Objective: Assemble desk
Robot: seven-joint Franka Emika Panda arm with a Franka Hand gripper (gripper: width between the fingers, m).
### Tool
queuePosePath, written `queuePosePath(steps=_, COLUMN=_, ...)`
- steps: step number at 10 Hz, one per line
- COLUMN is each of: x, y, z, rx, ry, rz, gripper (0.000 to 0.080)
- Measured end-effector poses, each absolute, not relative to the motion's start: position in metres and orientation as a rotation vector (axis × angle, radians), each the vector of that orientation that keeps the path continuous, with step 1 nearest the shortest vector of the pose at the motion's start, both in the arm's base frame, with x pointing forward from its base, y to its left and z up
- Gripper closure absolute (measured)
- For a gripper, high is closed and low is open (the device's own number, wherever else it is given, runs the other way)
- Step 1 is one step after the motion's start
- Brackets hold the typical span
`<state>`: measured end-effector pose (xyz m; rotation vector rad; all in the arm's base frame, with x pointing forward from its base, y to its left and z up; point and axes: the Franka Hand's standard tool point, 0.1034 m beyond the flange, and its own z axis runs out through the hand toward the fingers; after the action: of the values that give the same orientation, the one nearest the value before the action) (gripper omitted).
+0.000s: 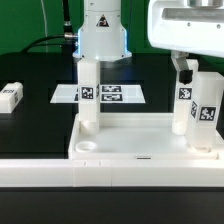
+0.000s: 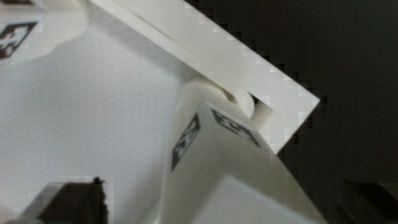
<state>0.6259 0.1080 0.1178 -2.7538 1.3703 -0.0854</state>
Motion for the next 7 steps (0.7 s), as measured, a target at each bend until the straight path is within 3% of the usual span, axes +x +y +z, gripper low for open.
queuePosePath(steps=7, x=0.6246, y=0.1043, z=0.1159, rx=-3.112, ry=0.474, rz=-0.12, gripper=0.0151)
